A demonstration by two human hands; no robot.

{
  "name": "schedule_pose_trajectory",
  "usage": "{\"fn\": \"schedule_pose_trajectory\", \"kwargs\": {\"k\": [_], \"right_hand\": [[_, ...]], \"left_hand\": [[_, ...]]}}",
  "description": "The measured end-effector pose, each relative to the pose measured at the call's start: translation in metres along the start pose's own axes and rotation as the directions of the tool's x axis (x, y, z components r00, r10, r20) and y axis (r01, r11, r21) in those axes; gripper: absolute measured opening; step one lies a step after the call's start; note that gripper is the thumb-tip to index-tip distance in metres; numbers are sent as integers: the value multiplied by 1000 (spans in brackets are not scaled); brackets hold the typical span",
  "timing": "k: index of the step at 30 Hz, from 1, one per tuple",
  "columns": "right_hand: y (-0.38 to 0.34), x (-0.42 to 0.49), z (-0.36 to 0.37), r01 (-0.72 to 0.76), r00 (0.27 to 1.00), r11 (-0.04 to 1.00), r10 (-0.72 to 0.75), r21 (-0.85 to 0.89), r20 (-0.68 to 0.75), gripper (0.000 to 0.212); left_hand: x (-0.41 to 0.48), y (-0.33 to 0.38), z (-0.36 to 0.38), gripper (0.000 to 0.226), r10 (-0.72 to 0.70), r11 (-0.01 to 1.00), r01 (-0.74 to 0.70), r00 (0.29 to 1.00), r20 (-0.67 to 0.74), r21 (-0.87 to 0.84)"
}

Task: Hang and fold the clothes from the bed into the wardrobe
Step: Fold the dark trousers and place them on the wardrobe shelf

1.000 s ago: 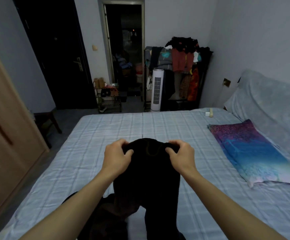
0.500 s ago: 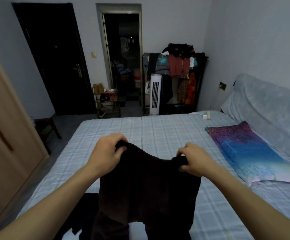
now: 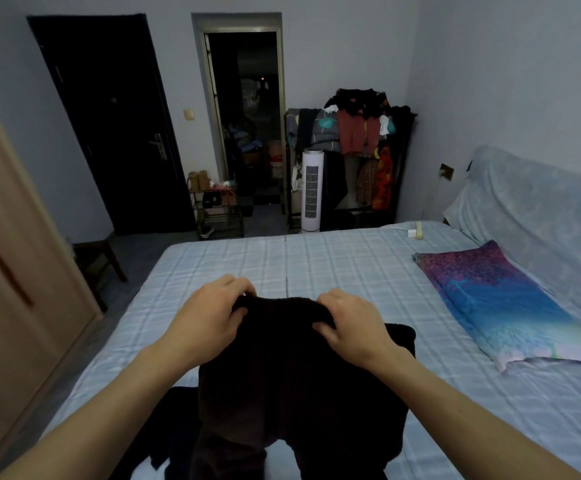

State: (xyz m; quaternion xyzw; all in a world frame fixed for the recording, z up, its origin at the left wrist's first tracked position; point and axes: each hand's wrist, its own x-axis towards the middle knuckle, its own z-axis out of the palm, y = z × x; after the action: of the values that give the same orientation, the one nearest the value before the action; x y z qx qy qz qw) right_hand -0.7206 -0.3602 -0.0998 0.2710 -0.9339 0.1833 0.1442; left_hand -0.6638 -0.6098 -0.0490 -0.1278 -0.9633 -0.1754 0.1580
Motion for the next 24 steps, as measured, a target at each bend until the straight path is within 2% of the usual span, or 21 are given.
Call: {"fn": "schedule_pose_trajectory", "kwargs": {"k": [3, 5, 7, 9, 10, 13, 14, 18, 21, 24], "right_hand": [[-4, 3, -1, -70, 995, 998, 70, -1, -67, 16], [-7, 4, -1, -96, 991, 995, 95, -3, -97, 15], [-9, 4, -3, -100, 988, 995, 99, -5, -121, 13], [-13, 4, -6, -97, 985, 995, 97, 5, -144, 12], [-14, 4, -7, -99, 983, 995, 100, 13, -154, 11], [-15, 2, -11, -113, 979, 993, 117, 31, -167, 11], [-15, 1, -12, -121, 977, 992, 126, 37, -174, 11], [-13, -3, -9, -197, 957, 976, 213, 96, -200, 9], [-9, -2, -7, -312, 917, 920, 357, 236, -180, 3], [-2, -2, -8, -385, 874, 822, 471, 420, -121, 7]], "left_hand": [[4, 14, -1, 40, -50, 999, 46, 983, 175, 29], [11, 26, -1, 69, -90, 996, 90, 954, 285, 14], [20, 39, 2, 103, -155, 976, 202, 912, 380, -87], [31, 55, 9, 112, -212, 954, 278, 894, 396, -117], [35, 61, 13, 104, -230, 951, 291, 896, 379, -110], [41, 76, 26, 49, -268, 939, 317, 919, 288, -137], [41, 78, 29, 41, -280, 937, 322, 924, 260, -137], [42, 79, 43, 25, -297, 914, 335, 937, 186, -229], [39, 84, 54, 23, -329, 821, 369, 929, 168, -435], [35, 85, 61, 18, -312, 705, 394, 919, 241, -590]]}}
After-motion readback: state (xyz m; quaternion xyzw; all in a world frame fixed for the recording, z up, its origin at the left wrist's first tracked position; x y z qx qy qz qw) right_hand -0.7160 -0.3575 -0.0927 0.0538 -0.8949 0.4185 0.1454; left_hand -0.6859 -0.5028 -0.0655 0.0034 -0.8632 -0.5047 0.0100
